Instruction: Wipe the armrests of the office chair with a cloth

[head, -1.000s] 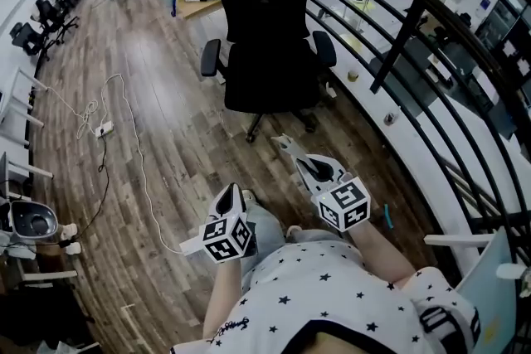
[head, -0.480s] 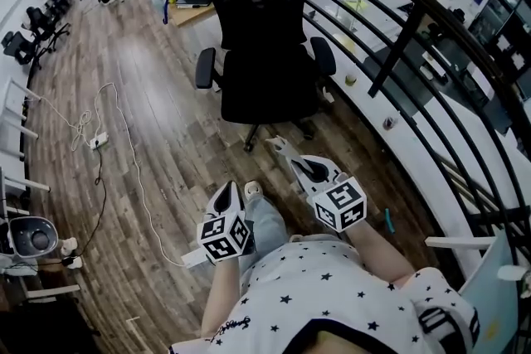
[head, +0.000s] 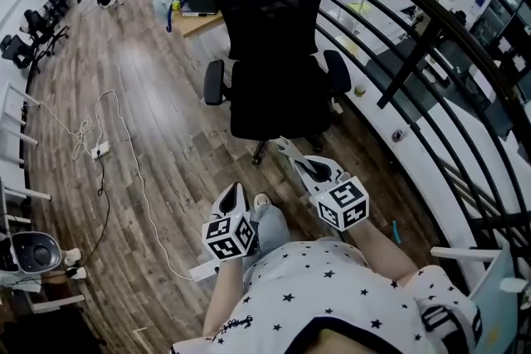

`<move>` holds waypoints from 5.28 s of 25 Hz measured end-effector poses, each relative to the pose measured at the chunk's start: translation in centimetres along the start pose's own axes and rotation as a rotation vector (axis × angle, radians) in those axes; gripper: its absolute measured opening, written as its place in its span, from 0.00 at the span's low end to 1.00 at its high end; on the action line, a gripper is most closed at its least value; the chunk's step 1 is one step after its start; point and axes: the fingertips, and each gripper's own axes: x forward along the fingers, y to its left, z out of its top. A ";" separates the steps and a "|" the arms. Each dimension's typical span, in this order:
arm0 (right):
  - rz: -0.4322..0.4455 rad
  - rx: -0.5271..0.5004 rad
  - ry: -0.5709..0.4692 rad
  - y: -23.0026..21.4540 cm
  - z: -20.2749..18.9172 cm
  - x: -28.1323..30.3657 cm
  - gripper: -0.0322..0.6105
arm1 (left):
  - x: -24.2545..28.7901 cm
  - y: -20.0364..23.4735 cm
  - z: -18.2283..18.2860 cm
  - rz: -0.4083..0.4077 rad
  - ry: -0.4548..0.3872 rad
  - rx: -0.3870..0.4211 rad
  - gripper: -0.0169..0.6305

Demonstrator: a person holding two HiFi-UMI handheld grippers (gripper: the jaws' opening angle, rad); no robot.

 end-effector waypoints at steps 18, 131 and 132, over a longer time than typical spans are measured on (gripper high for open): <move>-0.062 -0.004 0.016 -3.5 6.4 12.6 0.09 | 10.1 7.6 8.9 -0.065 0.035 0.019 0.04; 0.217 -0.421 0.624 -21.3 -3.8 65.6 0.09 | 36.6 22.9 6.9 0.217 0.280 -0.293 0.04; 0.221 -0.426 0.625 -21.1 -3.8 65.5 0.09 | 36.5 23.0 6.8 0.218 0.279 -0.292 0.04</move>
